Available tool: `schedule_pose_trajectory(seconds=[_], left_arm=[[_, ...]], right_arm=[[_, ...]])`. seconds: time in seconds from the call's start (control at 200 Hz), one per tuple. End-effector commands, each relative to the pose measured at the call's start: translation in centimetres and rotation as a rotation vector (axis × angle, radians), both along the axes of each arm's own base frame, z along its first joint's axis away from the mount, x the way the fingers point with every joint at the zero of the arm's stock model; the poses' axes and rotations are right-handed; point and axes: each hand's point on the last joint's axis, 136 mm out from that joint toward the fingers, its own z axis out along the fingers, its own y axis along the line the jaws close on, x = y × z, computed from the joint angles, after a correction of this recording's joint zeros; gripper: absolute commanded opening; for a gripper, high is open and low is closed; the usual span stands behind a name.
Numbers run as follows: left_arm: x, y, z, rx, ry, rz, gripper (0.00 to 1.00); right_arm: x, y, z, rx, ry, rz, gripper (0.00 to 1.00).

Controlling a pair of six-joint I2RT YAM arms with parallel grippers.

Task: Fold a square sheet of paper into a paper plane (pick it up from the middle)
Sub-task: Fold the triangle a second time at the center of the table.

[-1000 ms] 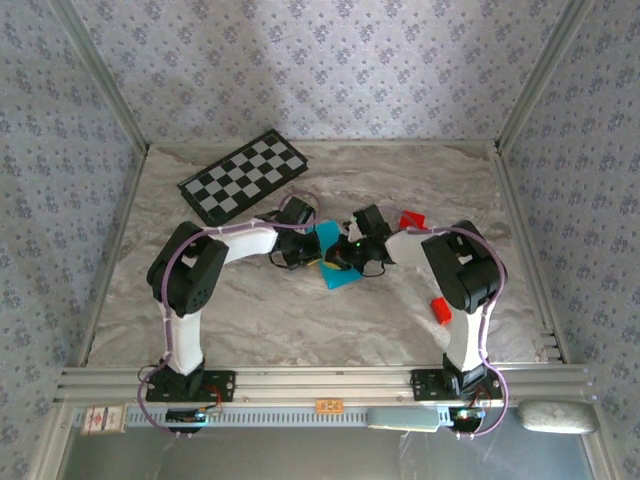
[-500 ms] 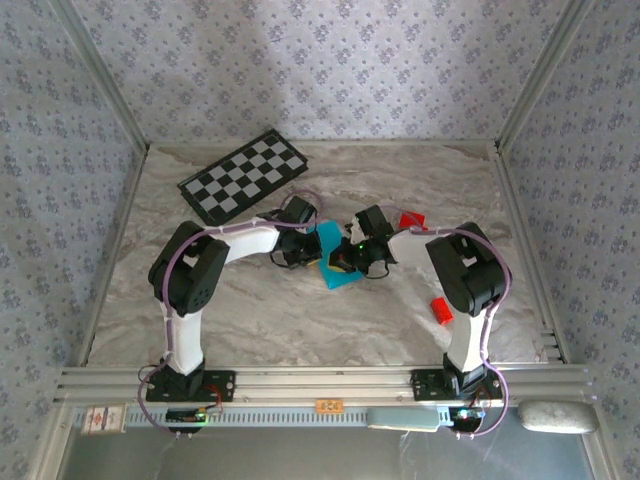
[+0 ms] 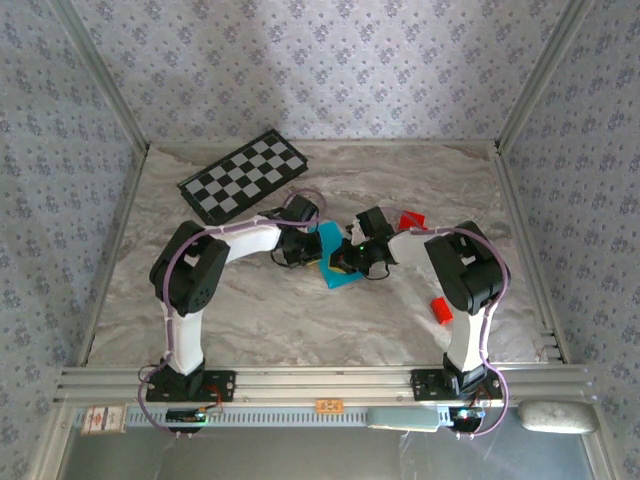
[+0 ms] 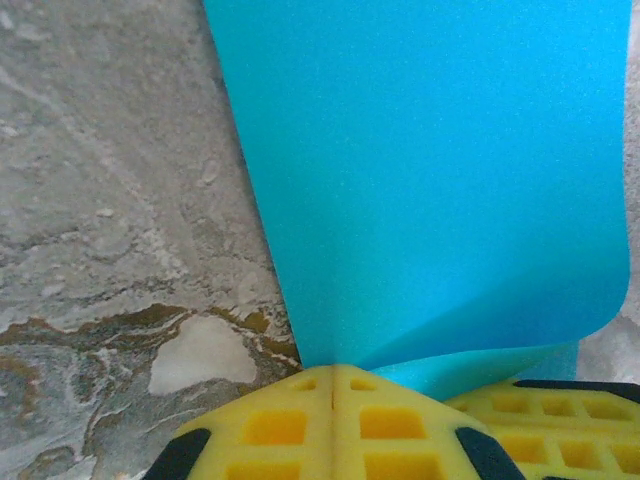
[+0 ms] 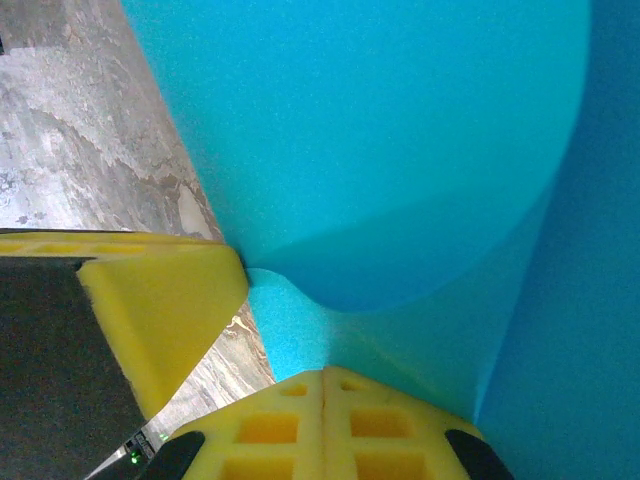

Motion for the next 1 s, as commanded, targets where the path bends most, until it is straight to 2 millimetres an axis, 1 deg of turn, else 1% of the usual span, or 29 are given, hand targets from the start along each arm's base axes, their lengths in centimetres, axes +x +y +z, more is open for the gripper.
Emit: schedule_pose_trajectory(seconds=[0.0,0.065,0.165,0.29,0.425,0.54,0.725,0.845,0.999], left_arm=[[0.4,-0.8,4.0,-0.064,-0.064,-0.016,0.06],[0.0,-1.0,4.9,-0.114,-0.072,0.005,0.12],[-1.5,-1.5,4.7,-0.213,-0.042,0.038,0.15],[-3.7,-2.4,3.9,-0.298,0.013,0.045,0.14],[-5.6,-3.3,3.0,-0.321,0.045,0.012,0.11],[-6.2,-3.8,2.2,-0.327,0.066,0.0,0.08],[-6.4,-4.6,1.2,-0.343,0.09,-0.014,0.04],[-6.7,-4.6,0.6,-0.334,0.102,-0.022,0.04],[-7.2,-4.2,-0.8,-0.298,0.127,-0.023,0.04]], right_arm=[[-2.9,-3.5,-5.7,-0.198,0.161,-0.063,0.0],[-2.9,-3.6,-5.9,-0.206,0.167,-0.08,0.0],[-3.0,-3.8,-6.2,-0.215,0.18,-0.103,0.0],[-3.1,-4.0,-6.5,-0.228,0.193,-0.119,0.0],[-3.3,-4.1,-6.7,-0.243,0.206,-0.121,0.0],[-3.4,-4.1,-6.9,-0.244,0.215,-0.119,0.0],[-3.3,-4.1,-6.8,-0.242,0.214,-0.118,0.0],[-3.3,-4.1,-6.8,-0.24,0.214,-0.119,0.0],[-3.3,-4.2,-6.8,-0.241,0.217,-0.12,0.0]])
